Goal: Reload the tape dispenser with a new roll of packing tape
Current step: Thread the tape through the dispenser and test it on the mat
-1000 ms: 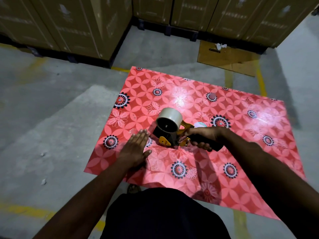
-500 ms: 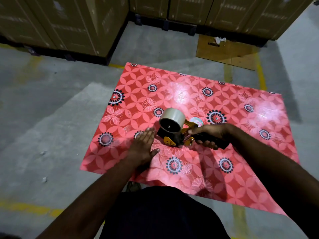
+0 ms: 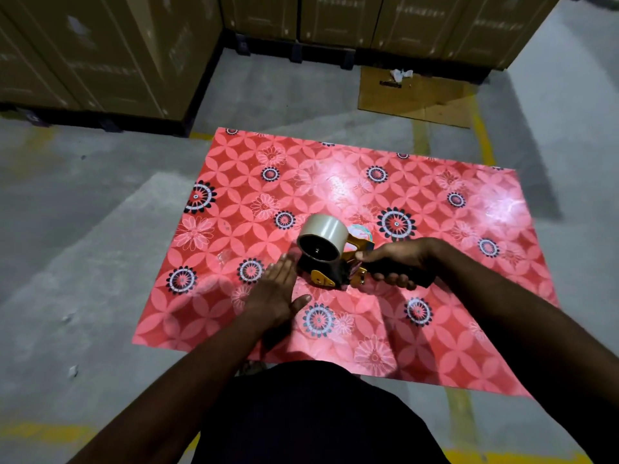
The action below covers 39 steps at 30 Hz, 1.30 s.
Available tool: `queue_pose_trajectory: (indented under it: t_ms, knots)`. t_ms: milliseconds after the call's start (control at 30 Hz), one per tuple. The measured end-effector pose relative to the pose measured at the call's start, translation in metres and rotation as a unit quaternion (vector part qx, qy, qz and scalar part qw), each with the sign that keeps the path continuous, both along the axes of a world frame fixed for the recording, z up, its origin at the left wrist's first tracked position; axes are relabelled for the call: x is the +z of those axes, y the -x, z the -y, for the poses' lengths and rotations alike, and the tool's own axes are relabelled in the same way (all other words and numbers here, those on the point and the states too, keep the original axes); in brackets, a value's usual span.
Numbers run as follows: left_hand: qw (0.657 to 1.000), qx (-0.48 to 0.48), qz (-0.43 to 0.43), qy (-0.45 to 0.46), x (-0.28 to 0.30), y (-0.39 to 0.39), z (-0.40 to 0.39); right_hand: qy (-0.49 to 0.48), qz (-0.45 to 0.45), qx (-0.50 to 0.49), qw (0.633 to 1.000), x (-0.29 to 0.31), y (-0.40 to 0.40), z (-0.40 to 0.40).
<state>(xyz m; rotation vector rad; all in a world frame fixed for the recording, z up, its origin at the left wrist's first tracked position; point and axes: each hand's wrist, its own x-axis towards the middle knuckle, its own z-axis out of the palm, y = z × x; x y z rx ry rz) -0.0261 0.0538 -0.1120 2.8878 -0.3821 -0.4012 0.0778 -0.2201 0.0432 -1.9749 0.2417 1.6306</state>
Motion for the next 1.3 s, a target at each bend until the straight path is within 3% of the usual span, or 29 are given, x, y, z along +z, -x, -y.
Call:
queue_pose_trajectory:
  t_ms: [333, 533, 800, 1133, 1300]
  knots:
    - [1.000, 0.011, 0.000, -0.022, -0.002, 0.007, 0.009, 0.025, -0.004, -0.009, 1.000, -0.003, 0.000, 0.031]
    - [0.999, -0.008, 0.010, -0.051, -0.006, 0.008, 0.009, 0.044, -0.022, 0.045, 0.998, -0.010, -0.010, 0.020]
    - [0.996, -0.016, -0.010, -0.089, -0.008, 0.004, 0.015, 0.012, -0.021, 0.026, 0.999, -0.019, 0.001, 0.032]
    - [0.998, 0.006, -0.001, -0.067, -0.004, 0.007, 0.020, -0.006, 0.004, -0.014, 1.000, -0.038, 0.015, 0.043]
    - [0.997, -0.033, 0.006, -0.072, -0.007, 0.008, 0.023, -0.023, 0.017, -0.011, 1.000, -0.041, 0.017, 0.044]
